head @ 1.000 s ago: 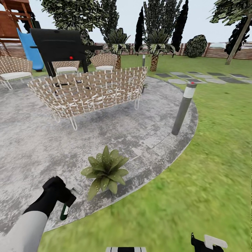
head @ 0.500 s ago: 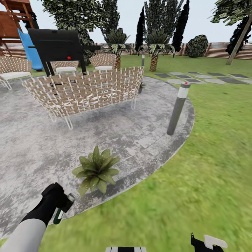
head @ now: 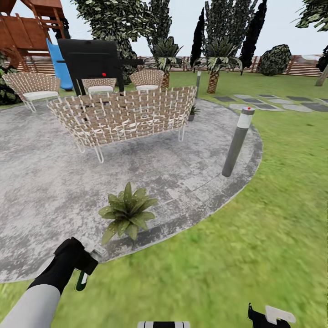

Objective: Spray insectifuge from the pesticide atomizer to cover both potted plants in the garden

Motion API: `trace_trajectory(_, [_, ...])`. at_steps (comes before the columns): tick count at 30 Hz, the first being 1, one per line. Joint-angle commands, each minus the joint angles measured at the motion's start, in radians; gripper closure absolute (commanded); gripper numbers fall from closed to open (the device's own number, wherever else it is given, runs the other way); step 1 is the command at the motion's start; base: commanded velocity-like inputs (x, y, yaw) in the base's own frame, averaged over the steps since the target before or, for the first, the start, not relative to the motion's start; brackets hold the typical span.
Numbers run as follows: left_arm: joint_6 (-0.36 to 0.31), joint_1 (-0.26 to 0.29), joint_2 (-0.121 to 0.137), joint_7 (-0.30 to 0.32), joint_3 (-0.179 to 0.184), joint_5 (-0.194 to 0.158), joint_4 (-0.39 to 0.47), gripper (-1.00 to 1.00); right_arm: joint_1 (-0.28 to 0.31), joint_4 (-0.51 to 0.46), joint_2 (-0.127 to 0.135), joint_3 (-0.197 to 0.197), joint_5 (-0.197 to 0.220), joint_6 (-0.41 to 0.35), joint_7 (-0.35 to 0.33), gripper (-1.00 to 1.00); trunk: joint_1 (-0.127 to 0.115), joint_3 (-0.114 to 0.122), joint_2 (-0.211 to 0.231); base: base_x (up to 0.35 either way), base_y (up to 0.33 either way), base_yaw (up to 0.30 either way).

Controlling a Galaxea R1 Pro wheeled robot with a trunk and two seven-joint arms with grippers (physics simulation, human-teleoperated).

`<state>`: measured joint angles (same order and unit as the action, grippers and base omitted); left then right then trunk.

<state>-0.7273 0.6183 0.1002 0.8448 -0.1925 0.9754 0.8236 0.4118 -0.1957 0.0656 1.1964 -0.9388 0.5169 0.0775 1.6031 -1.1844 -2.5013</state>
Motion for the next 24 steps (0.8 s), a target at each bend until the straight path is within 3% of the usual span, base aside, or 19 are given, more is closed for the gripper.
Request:
trace_trajectory(1, [-0.003,0.001,0.000,0.010,-0.002,0.006,0.002,1.00,0.001,0.002,0.000,0.005,-0.011,0.003,0.007,-1.00,0.000,-0.001,0.000,0.207,-0.223,0.002])
trace_trajectory(8, [-0.003,0.001,0.001,0.010,-0.003,0.005,0.002,1.00,0.001,0.002,0.000,0.005,-0.011,0.003,0.007,-1.00,0.000,-0.001,0.000,0.306,-0.089,0.045])
trace_trajectory(20, [-0.003,0.001,0.000,0.008,-0.002,0.005,0.003,1.00,0.001,0.002,-0.001,0.005,-0.011,0.003,0.007,-1.00,0.000,-0.001,0.000,0.215,-0.199,0.266])
trace_trajectory(24, [-0.003,0.001,0.001,0.008,-0.002,0.005,0.003,1.00,0.001,0.002,0.000,0.005,-0.011,0.003,0.007,-1.00,0.000,-0.001,0.000,0.202,-0.241,0.085])
